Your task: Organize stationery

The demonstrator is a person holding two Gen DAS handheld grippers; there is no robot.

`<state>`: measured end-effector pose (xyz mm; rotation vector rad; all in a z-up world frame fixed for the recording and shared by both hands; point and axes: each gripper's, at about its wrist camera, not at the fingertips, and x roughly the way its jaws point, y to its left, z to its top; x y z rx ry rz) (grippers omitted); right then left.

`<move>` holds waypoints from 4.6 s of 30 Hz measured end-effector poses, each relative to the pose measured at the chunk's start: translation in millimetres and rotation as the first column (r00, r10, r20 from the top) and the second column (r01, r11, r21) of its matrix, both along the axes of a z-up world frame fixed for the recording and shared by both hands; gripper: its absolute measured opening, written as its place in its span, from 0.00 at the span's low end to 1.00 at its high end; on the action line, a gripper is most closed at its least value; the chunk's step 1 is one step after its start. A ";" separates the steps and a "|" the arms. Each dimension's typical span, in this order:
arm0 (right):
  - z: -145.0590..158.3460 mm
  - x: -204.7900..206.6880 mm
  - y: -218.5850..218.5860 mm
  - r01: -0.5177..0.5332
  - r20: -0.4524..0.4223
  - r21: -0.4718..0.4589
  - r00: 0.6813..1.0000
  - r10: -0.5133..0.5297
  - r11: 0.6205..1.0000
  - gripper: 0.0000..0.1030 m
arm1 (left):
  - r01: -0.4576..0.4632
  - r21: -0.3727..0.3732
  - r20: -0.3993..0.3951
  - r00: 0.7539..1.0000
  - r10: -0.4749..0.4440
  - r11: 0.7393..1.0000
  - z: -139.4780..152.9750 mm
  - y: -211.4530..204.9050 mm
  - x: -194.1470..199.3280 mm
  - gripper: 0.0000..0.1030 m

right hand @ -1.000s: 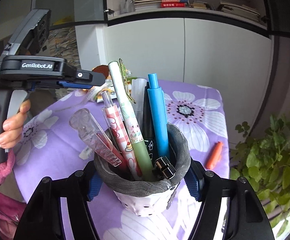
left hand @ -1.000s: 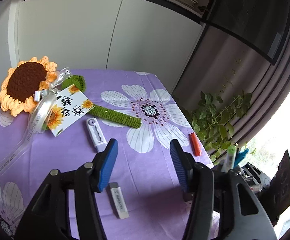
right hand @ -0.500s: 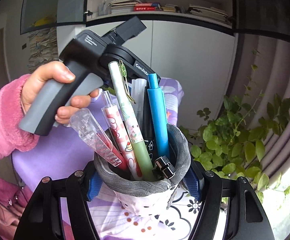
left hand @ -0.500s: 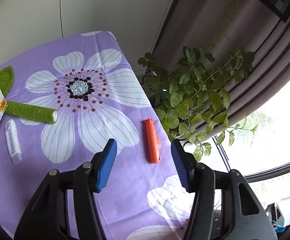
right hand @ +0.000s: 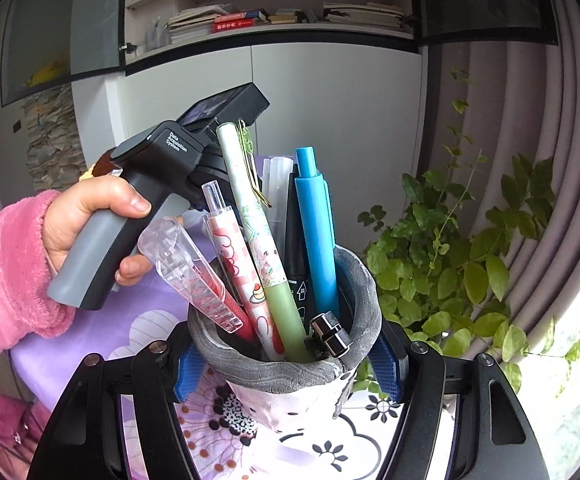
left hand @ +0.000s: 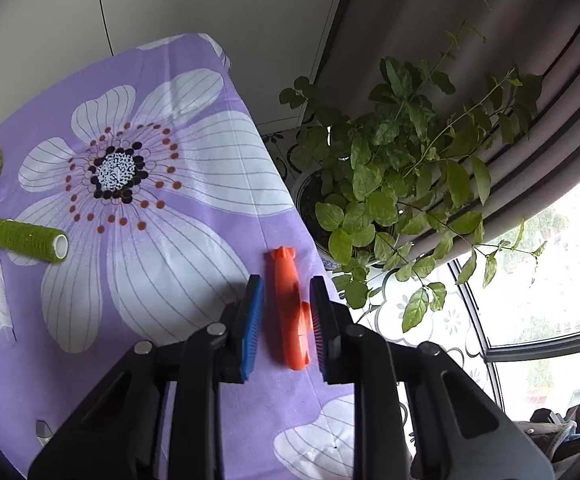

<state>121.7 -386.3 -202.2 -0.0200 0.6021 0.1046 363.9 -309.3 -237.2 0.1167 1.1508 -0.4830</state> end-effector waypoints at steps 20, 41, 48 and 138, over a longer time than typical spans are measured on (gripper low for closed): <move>5.2 0.4 13.7 -0.020 0.012 -0.028 1.000 0.021 0.999 0.68 | 0.014 -0.059 0.144 0.990 -0.005 0.998 37.4 53.2 -23.7 0.10; -12.6 123.3 144.8 -0.359 -0.043 0.012 0.932 0.359 0.933 0.69 | -0.067 -0.301 0.417 0.888 0.194 0.951 145.2 233.1 -98.0 0.11; -17.0 124.0 158.2 -0.433 -0.021 0.007 0.901 0.433 0.902 0.69 | 0.046 -0.385 0.406 0.905 0.124 0.922 139.6 213.2 -85.1 0.11; -19.4 92.2 106.9 -0.398 0.006 0.127 0.916 0.400 0.909 0.83 | 0.125 0.005 0.295 0.948 -0.121 0.992 85.9 110.0 -59.3 0.31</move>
